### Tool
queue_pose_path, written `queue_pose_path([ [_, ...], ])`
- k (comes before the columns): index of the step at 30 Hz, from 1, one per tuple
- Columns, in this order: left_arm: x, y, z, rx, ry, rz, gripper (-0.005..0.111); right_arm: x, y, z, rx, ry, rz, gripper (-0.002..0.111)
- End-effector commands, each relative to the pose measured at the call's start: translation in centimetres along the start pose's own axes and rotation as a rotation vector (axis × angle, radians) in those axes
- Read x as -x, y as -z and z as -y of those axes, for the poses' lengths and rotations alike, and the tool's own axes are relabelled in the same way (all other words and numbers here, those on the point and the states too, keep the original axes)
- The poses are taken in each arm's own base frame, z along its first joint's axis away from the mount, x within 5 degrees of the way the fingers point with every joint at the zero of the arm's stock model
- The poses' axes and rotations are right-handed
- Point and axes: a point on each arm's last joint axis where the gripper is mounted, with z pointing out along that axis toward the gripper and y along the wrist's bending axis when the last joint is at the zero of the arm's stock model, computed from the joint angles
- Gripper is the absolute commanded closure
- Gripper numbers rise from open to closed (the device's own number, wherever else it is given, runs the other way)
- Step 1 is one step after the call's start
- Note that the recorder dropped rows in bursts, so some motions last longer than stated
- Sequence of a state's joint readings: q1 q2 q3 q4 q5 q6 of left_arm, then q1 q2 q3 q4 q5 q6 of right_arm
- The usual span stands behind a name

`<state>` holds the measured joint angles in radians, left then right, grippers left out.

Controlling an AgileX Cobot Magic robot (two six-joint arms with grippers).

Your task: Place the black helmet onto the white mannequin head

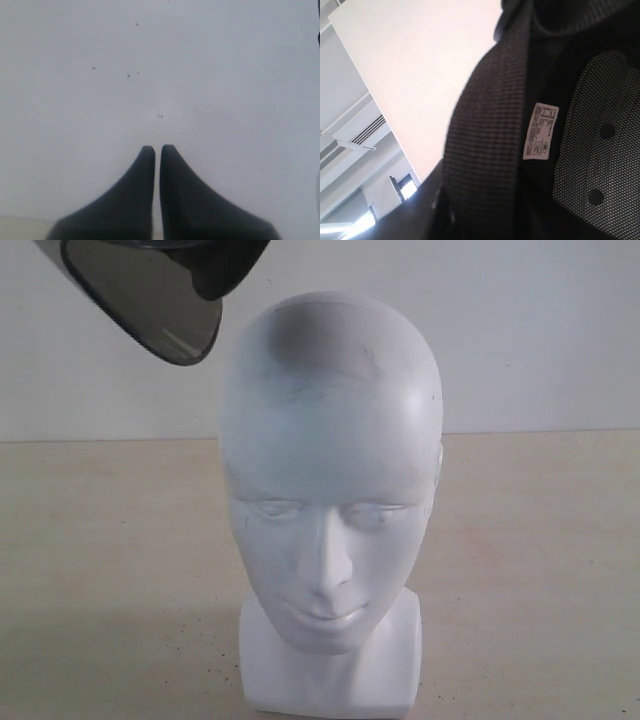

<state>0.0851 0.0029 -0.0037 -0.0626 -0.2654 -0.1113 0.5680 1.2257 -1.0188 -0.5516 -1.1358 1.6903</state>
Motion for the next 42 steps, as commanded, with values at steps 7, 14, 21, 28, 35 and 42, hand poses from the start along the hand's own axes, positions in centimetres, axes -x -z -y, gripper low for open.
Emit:
queue_pose_path([
  [7,0.6,0.1,0.0,-0.004,0.046,0.076,0.102,0.1,-0.3,-0.6,0.09,-0.011,0.005,0.108],
  [14,1.7,-0.1,0.2,-0.012,0.095,0.098,0.102,-0.3,-0.3,0.2,0.07,-0.006,-0.037,0.108],
  [21,8.0,-0.6,1.6,-0.043,-0.007,0.155,0.102,-0.5,-0.2,0.3,0.064,0.003,-0.049,0.108],
  [28,13.9,-2.8,2.6,-0.049,0.069,0.161,0.102,-2.3,0.9,1.4,0.023,-0.052,-0.023,0.108],
  [35,18.1,-6.4,3.8,-0.118,0.149,0.116,0.102,-2.4,1.0,1.5,0.019,-0.036,-0.026,0.108],
  [42,20.3,-10.4,6.2,-0.288,0.052,-0.045,0.102,-2.4,1.0,1.5,0.019,-0.017,-0.024,0.108],
])
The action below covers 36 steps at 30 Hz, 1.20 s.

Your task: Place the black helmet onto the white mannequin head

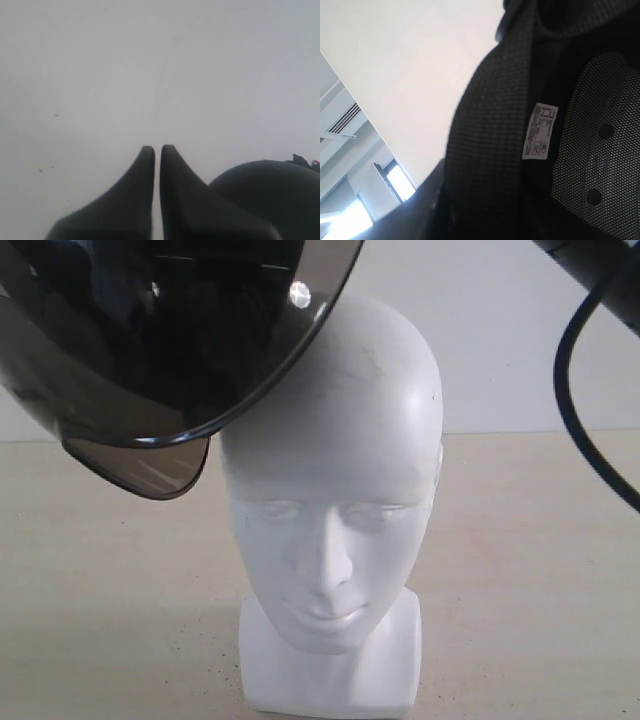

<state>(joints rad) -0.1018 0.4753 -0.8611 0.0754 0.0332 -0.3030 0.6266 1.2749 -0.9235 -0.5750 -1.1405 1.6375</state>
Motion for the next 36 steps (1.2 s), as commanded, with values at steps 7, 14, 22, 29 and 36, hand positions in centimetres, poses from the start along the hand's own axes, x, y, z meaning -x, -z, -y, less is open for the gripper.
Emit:
queue_pose_path([
  [7,0.7,-5.8,3.4,-0.243,-0.18,-0.199,0.102,0.7,-0.2,-1.8,0.113,0.032,0.05,0.108],
  [14,0.7,-10.5,5.3,-0.307,-0.32,-0.282,0.102,0.6,-0.2,-1.8,0.112,0.079,0.043,0.108],
  [22,1.5,-15.1,7.0,-0.339,-0.39,-0.262,0.102,-0.6,1.8,0.3,0.013,0.144,0.061,0.108],
  [29,-0.6,-15.3,7.0,-0.364,-0.432,-0.427,0.102,-0.4,1.9,-0.8,0.035,0.218,0.072,0.108],
  [36,-2.4,-15.4,7.2,-0.402,-0.438,-0.45,0.102,-0.4,2.0,-1.8,0.06,0.248,0.062,0.108],
])
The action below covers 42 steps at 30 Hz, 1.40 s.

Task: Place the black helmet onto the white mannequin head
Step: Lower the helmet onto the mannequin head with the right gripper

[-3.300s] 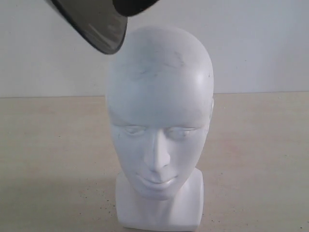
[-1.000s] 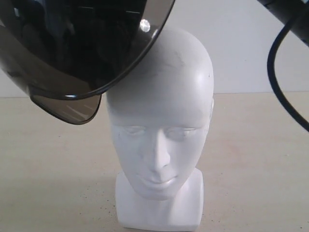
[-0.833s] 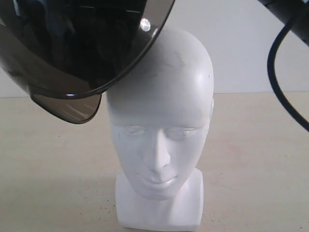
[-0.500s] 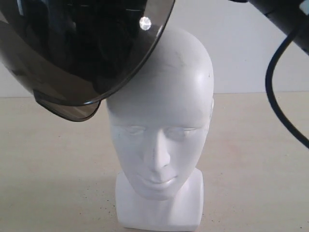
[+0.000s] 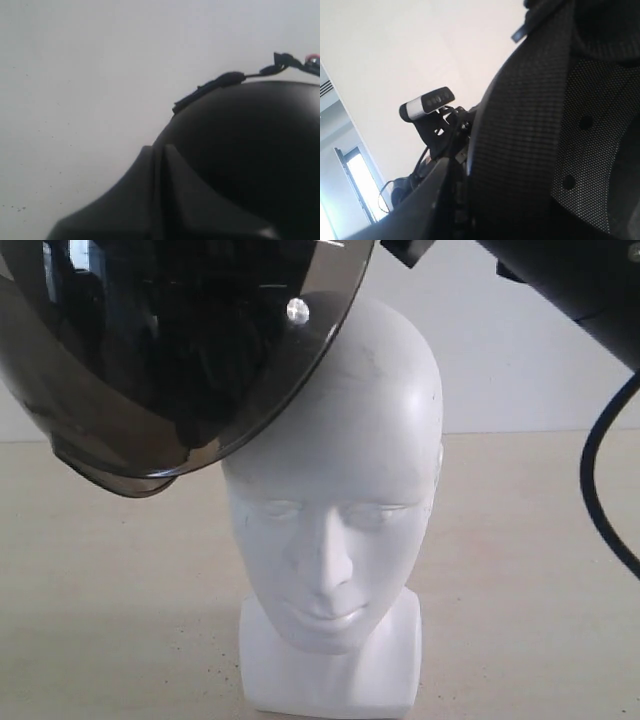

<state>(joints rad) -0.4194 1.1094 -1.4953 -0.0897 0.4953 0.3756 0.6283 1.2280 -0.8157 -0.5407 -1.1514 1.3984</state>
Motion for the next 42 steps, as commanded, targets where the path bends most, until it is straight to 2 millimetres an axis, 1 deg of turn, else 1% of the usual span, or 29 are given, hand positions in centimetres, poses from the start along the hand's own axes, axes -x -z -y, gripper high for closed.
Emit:
queue_pose_path([
  [1,-0.7,-0.6,0.5,-0.028,-0.006,-0.005,0.102,1.0,0.0,-1.8,0.096,0.053,0.055,0.108],
  [4,-1.4,-0.9,0.8,-0.042,0.004,-0.031,0.102,0.8,0.1,-1.7,0.091,0.051,0.048,0.108],
  [9,-2.3,-1.3,1.1,-0.059,-0.002,-0.056,0.102,0.1,1.6,-0.3,0.01,0.038,0.089,0.108],
  [12,-2.4,-1.4,1.5,-0.09,-0.006,-0.033,0.102,-0.4,2.4,0.3,-0.03,0.035,0.097,0.108],
  [16,-2.1,-1.8,2.0,-0.134,0.005,0.035,0.102,-0.5,2.4,0.4,-0.031,0.038,0.092,0.108],
  [18,-2.2,-2.3,2.3,-0.165,0.004,0.046,0.102,-0.5,2.4,0.4,-0.03,0.037,0.09,0.108],
  [24,-3.2,-4.8,3.2,-0.239,-0.004,0.047,0.102,-0.7,2.4,0.3,-0.027,0.042,0.073,0.108],
  [29,-3.6,-5.7,3.4,-0.256,-0.019,0.054,0.102,-1.3,3.6,1.2,-0.086,0.013,0.096,0.108],
  [33,-3.6,-5.7,3.6,-0.279,0.011,0.055,0.102,-1.8,4.4,1.8,-0.127,0.012,0.107,0.108],
  [42,-3.8,-5.5,4.0,-0.323,0.001,0.033,0.102,-1.7,4.5,1.8,-0.136,0.043,0.119,0.108],
])
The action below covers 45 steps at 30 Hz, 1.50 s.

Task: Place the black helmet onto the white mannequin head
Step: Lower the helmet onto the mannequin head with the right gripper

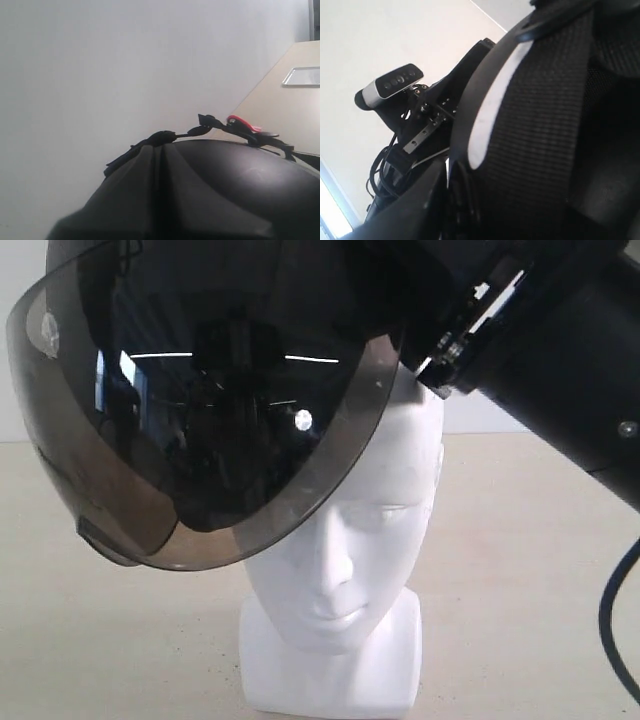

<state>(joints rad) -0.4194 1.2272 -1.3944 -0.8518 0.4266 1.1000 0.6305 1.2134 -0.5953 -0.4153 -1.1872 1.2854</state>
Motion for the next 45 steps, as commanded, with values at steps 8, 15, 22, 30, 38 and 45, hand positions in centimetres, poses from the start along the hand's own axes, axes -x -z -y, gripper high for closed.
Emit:
queue_pose_path([
  [8,-0.6,-0.3,0.6,-0.055,-0.006,-0.033,0.102,2.9,1.1,-3.7,-0.026,0.231,0.155,0.108],
  [15,-0.7,-0.4,0.9,-0.09,0.002,-0.049,0.102,3.5,1.7,-4.2,-0.129,0.286,0.166,0.108],
  [22,-3.2,-1.4,1.4,-0.123,0.02,-0.125,0.102,3.7,1.7,-4.0,-0.157,0.313,0.18,0.108],
  [30,-3.8,-2.1,1.6,-0.147,0.037,-0.12,0.102,3.9,1.8,-3.7,-0.198,0.341,0.193,0.108],
  [38,-5.1,-3.3,2.1,-0.223,0.054,-0.163,0.102,3.9,1.9,-3.4,-0.226,0.367,0.19,0.108],
  [45,-7.1,-4.5,2.8,-0.277,0.104,-0.183,0.102,4.3,2.2,-3.9,-0.245,0.42,0.21,0.108],
])
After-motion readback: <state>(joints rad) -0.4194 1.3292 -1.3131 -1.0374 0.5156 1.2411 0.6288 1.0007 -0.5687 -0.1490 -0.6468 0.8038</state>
